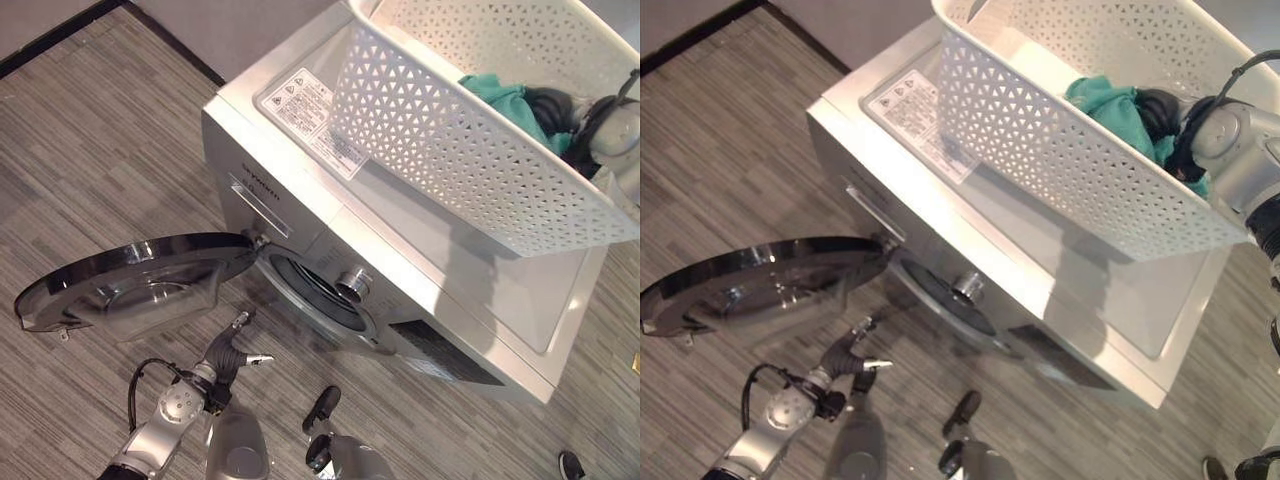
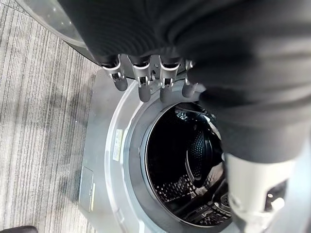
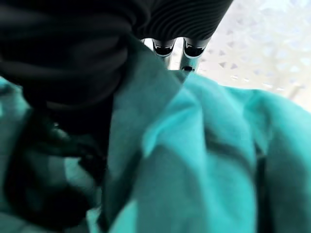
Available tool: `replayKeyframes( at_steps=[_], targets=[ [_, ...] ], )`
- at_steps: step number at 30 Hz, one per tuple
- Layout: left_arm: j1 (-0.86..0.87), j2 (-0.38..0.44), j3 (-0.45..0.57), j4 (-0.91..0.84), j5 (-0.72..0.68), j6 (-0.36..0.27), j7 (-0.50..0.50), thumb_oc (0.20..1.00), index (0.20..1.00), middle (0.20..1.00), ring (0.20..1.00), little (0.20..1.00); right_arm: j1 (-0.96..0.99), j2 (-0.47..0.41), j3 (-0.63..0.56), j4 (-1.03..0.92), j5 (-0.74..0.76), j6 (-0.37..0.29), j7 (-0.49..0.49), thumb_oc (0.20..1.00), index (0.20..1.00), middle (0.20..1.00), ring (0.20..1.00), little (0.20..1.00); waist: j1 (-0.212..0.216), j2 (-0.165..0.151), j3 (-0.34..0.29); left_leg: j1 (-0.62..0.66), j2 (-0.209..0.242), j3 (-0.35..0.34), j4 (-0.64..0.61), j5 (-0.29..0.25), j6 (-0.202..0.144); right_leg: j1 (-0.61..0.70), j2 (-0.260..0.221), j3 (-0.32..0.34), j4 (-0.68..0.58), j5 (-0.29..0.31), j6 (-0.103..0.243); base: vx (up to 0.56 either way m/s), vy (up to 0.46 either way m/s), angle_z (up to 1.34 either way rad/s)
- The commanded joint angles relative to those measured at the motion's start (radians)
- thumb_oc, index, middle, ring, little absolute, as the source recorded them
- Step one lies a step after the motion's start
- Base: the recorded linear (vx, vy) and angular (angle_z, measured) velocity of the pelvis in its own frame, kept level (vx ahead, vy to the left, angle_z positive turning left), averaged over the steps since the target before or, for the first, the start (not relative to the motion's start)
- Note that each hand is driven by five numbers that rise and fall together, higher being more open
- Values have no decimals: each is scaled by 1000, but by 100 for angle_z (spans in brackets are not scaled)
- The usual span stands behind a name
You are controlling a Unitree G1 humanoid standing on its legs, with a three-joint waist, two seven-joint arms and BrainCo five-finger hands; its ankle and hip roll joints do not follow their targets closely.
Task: Grab the laundry basket,head to the washer,open it,put in the laundry and shut it.
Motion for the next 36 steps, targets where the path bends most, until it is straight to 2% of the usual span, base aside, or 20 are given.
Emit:
replayKeyframes(
  at_steps=[1,3,4,5,12,19,29,36],
  targets=[
    [-35,-7,26,-84,-22,-61,12,1000,1000,1000,1000,1000,-3,-6,99,6,29,-9,30,200,200,200,200,200,28,2,42,24,-12,-31,-12,-63,55,96,4,19,13,-96,48,-3,12,-4],
    [-45,-12,38,-69,-24,-59,29,1000,1000,1000,1000,1000,-38,-3,27,4,76,-34,-51,200,200,200,200,200,14,-1,26,37,-19,-15,-24,-43,62,93,-4,16,12,-80,44,-40,28,-9],
    [-45,-12,38,-69,-24,-59,30,1000,1000,1000,1000,1000,-37,-3,26,4,76,-34,-51,200,200,200,200,200,15,-2,26,38,-19,-14,-25,-43,62,93,-4,17,12,-80,44,6,7,-14],
    [-49,-16,42,-61,-27,-61,35,1000,1000,1000,1000,1000,-39,-3,-31,11,109,-50,-94,200,200,200,200,200,7,1,14,50,-18,-10,-27,-46,63,98,-4,21,12,-80,44,8,4,-11],
    [-47,-21,57,-32,-42,-66,42,1000,1000,1000,1000,1000,9,-28,-212,21,181,-87,-204,200,200,200,200,200,-21,-2,-33,96,-16,5,-39,-59,67,121,-4,40,9,-80,47,7,7,-5],
    [-44,-17,66,17,-36,-62,49,1000,1000,1000,1000,1000,47,-28,-492,-2,299,-169,-365,200,200,200,200,200,-62,7,-113,173,-19,24,-56,-84,77,170,-5,64,9,-85,52,36,6,-10],
    [-24,-7,67,36,-38,-46,63,1000,1000,1000,1000,1000,23,22,-621,7,315,-212,-495,200,200,200,200,200,-89,24,-167,228,-24,44,-64,-96,86,201,-7,89,9,-86,50,21,13,-8],
    [-23,-9,47,44,-23,-38,84,1000,1000,1000,1000,1000,3,62,-714,4,221,-228,-666,200,200,200,200,200,-98,47,-189,252,-26,58,-67,-104,91,207,-5,109,7,-82,51,0,16,-10]
  ],
)
